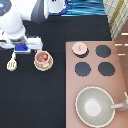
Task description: Take the lid off the pot, put the pot on the plate, and use the tool to push the pot to the front of the table.
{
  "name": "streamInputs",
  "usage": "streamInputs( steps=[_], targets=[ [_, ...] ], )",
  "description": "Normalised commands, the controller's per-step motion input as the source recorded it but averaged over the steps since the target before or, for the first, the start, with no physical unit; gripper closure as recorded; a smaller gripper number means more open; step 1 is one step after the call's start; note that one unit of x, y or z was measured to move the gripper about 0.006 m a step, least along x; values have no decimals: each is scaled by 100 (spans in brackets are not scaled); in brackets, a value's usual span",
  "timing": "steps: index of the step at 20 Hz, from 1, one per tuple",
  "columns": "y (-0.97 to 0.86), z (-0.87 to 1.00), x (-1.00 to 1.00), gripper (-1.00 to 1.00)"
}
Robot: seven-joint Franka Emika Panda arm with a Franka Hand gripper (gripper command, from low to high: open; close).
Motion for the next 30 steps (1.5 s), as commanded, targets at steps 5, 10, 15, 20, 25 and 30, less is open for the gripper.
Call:
streamInputs(
  steps=[5, 10, 15, 20, 25, 30],
  targets=[
    [-91, 1, -25, -100],
    [-90, -10, -30, -100],
    [-85, -74, -29, -100],
    [-56, -94, 8, -100],
    [-9, -71, 35, -100],
    [12, -56, 27, -100]
  ],
)
